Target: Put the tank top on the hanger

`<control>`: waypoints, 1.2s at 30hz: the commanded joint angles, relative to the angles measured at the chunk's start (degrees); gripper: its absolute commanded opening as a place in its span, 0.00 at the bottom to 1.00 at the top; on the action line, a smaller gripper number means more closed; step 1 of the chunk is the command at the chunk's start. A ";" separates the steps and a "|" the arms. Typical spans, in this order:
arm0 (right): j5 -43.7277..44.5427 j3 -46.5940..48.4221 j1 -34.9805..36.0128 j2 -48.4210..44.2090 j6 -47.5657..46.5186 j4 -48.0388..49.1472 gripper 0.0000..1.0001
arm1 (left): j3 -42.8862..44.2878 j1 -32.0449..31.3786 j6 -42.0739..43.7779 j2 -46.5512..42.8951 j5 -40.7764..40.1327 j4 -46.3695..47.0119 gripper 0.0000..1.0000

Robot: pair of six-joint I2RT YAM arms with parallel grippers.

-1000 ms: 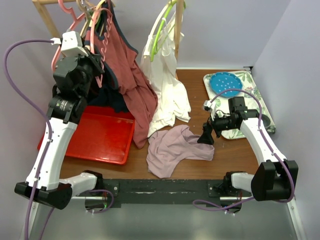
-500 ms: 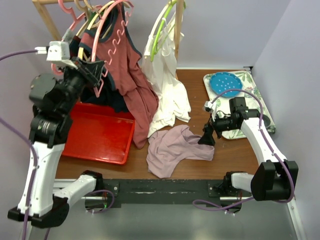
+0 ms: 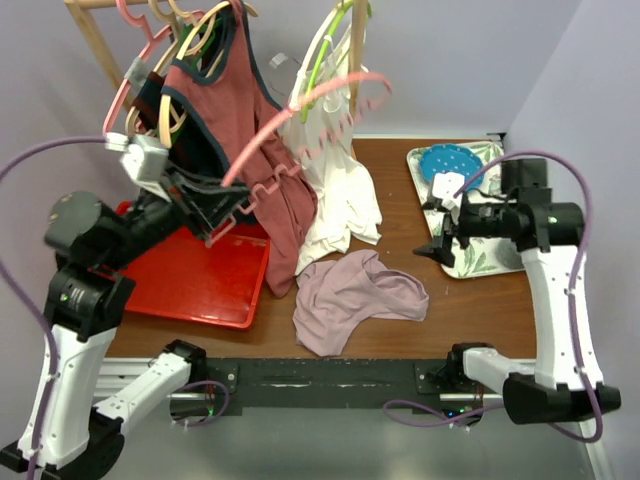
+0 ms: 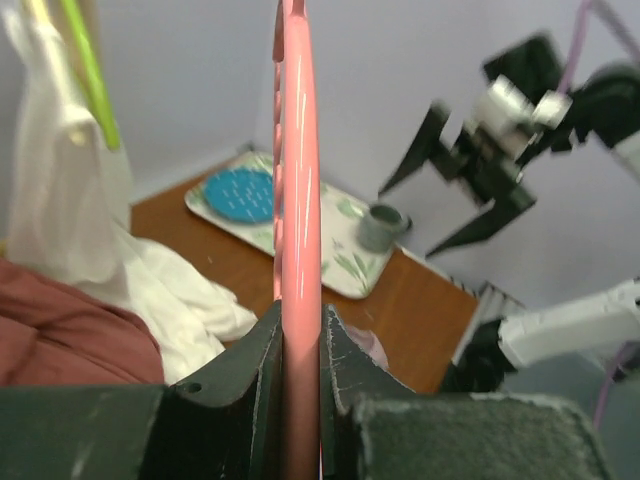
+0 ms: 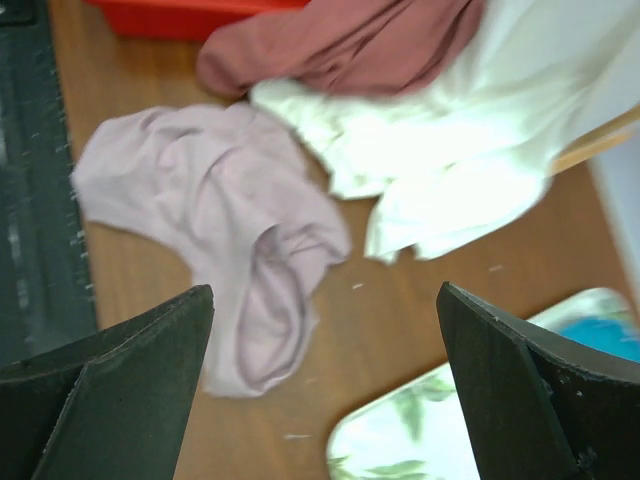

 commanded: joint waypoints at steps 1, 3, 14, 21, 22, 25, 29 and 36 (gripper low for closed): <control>-2.59 6.89 -0.05 -3.56 0.88 -14.84 0.99 | -5.38 -3.71 4.43 1.58 8.63 -2.95 0.00; -5.40 8.74 0.04 -3.91 2.82 -14.75 0.99 | -7.50 -4.94 6.02 2.63 9.77 -3.92 0.00; -3.66 -2.13 8.47 3.12 12.93 -4.83 0.99 | -21.22 -18.74 6.03 7.21 9.87 4.77 0.00; -3.21 -6.28 10.41 4.26 12.76 -1.57 0.99 | -23.33 -21.12 5.76 6.68 9.69 6.62 0.00; -4.00 -6.72 10.41 4.44 12.50 -1.66 0.98 | -23.59 -21.12 5.77 6.50 9.78 6.80 0.00; -8.83 -8.82 10.76 5.40 8.73 -4.46 0.90 | -24.91 -21.12 5.41 5.89 9.87 8.02 0.00; -11.65 -8.31 11.03 7.94 1.26 -11.93 0.54 | -26.84 -21.12 4.19 5.19 9.43 10.74 0.00; -6.57 -5.93 11.03 6.74 2.19 -13.19 0.00 | -32.46 -21.12 0.85 3.96 4.60 16.64 0.00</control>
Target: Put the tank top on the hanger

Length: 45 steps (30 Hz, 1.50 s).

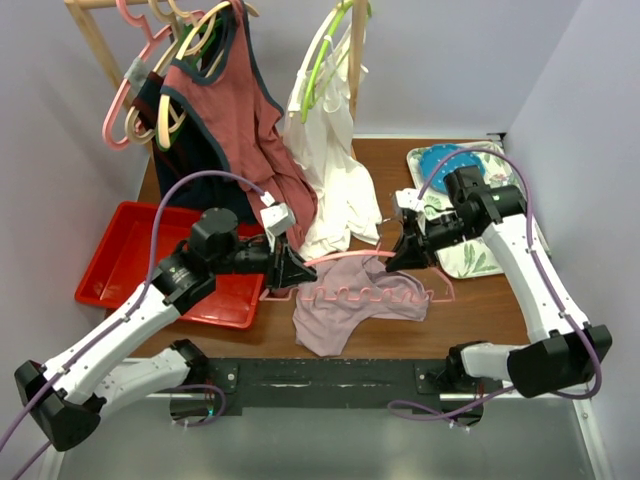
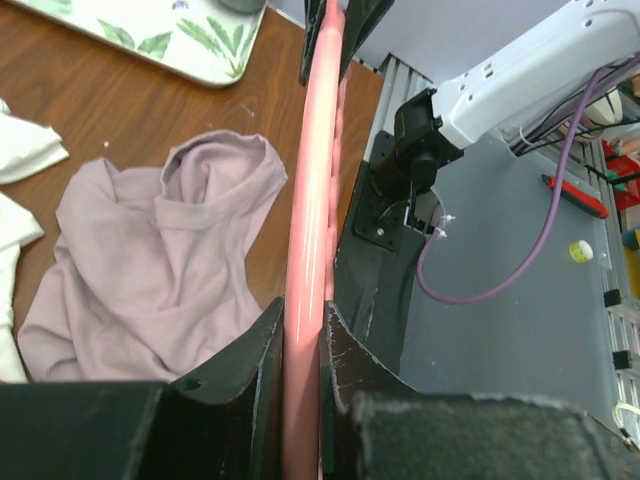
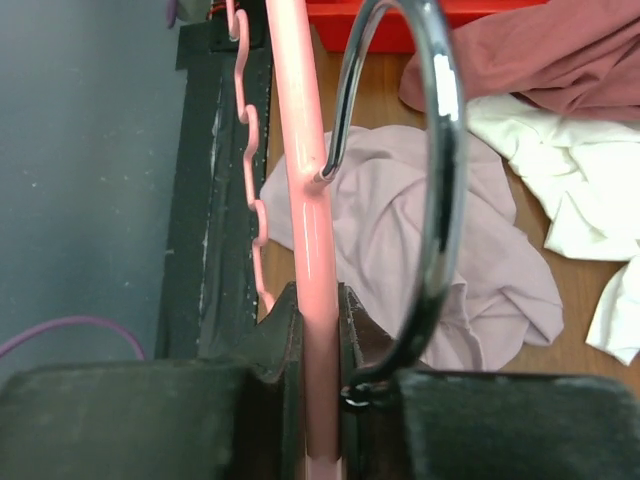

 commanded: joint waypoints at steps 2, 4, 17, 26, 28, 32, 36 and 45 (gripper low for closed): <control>10.66 3.43 -0.18 -4.29 5.71 -5.59 0.00 | -2.81 -1.21 -3.55 -2.04 -9.63 6.46 0.21; 18.56 2.99 -0.97 -8.94 11.69 0.04 0.00 | -3.08 -1.21 -3.03 -2.91 -15.70 1.11 0.45; 38.21 0.79 -10.38 -19.16 27.87 15.61 0.00 | -13.11 -21.26 -12.60 -5.93 -35.71 2.13 0.82; 33.46 -0.43 -11.26 -18.80 27.88 14.56 0.00 | 9.63 -45.31 -20.49 31.16 -70.54 -15.40 0.64; 33.02 -1.31 -11.17 -18.72 27.70 14.38 0.00 | 12.82 -46.73 -22.53 37.65 -72.42 -17.97 0.64; 31.61 -2.11 -11.17 -18.54 27.79 14.47 0.00 | 18.70 -48.67 -26.30 45.58 -73.12 -22.89 0.59; 31.00 -2.28 -11.17 -18.28 27.62 14.47 0.00 | 21.00 -49.20 -26.67 50.34 -73.04 -24.66 0.59; 30.64 -2.55 -11.26 -18.19 27.26 14.03 0.00 | 23.11 -49.20 -26.23 57.28 -72.60 -27.56 0.49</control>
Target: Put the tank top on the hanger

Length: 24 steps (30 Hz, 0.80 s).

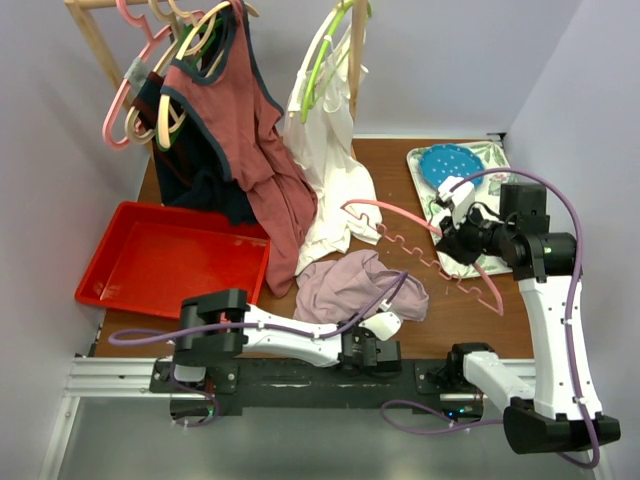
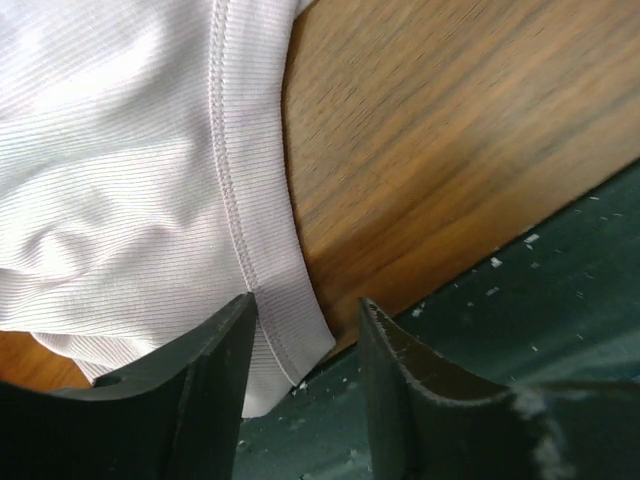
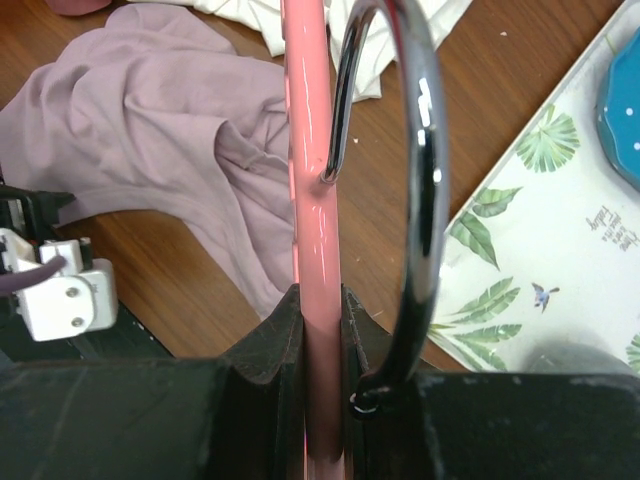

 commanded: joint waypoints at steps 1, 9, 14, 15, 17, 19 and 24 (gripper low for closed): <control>-2.40 0.08 -0.31 -0.35 0.53 1.62 0.00 | 2.59 -0.22 -1.59 2.40 -2.18 -2.65 0.45; -2.67 1.04 -0.31 0.17 -0.69 0.30 0.00 | 1.80 -0.13 -0.72 -6.44 -2.88 -2.30 0.07; -1.44 -0.71 -0.31 -0.35 -6.57 -2.16 0.00 | -9.08 8.20 3.05 -19.98 5.01 7.07 0.00; -1.00 -1.41 -0.22 -0.35 -7.46 -2.60 0.00 | -11.27 10.22 4.02 -25.23 6.86 8.93 0.00; -0.74 -2.03 -0.31 -0.62 -10.52 -4.44 0.00 | -17.17 17.51 7.00 -30.26 12.83 14.19 0.00; -1.43 -2.04 -0.31 -1.05 -14.03 -5.94 0.00 | -21.55 25.57 10.07 -36.16 19.75 17.63 0.00; -10.74 0.43 -0.22 -0.27 -21.34 -14.37 0.00 | -24.48 38.61 14.84 -39.87 29.72 18.88 0.00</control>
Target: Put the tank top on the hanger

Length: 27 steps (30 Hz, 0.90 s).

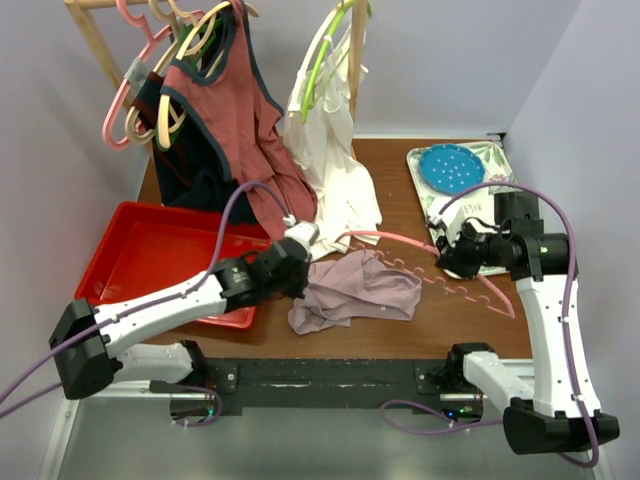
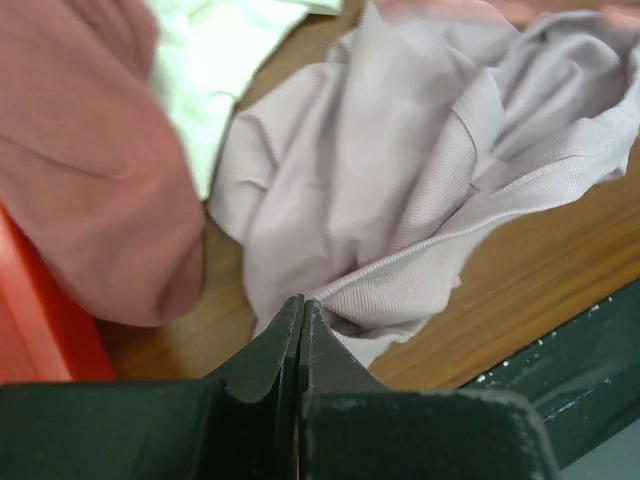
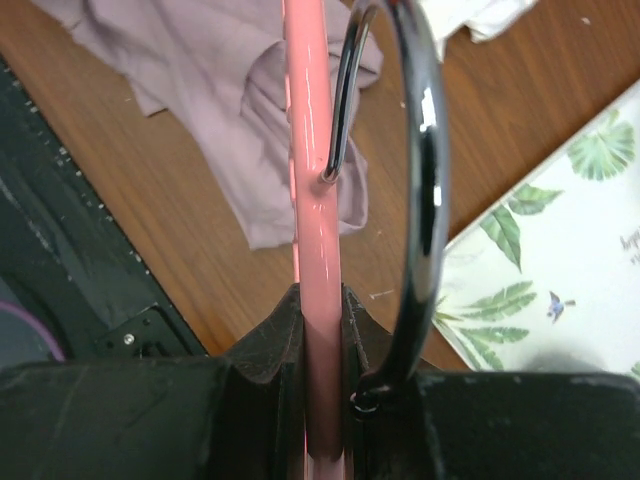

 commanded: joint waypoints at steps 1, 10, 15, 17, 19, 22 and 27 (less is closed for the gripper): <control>-10.83 2.72 -0.22 0.65 -10.06 -8.06 0.00 | -2.19 9.05 7.14 -0.53 12.87 4.68 0.00; -13.32 2.73 -0.22 -0.22 -16.94 -15.19 0.00 | -0.17 18.47 9.26 1.58 18.86 5.91 0.00; -10.42 -1.93 -0.22 -1.62 -18.43 -15.19 0.00 | 2.73 19.26 10.32 1.50 19.91 4.42 0.00; -10.33 -2.98 -0.13 -1.98 -18.79 -15.19 0.00 | 3.44 19.27 10.67 1.32 20.26 3.89 0.00; -10.07 -3.51 -0.13 -1.54 -19.05 -15.19 0.00 | 4.23 19.27 10.76 0.88 21.32 3.36 0.00; -9.89 -4.74 -0.13 -0.75 -19.58 -15.19 0.00 | 5.11 19.27 10.84 -0.17 21.94 2.66 0.00; -9.98 -6.24 -0.13 0.48 -20.80 -15.02 0.00 | 6.69 19.27 11.28 -1.67 23.42 1.25 0.00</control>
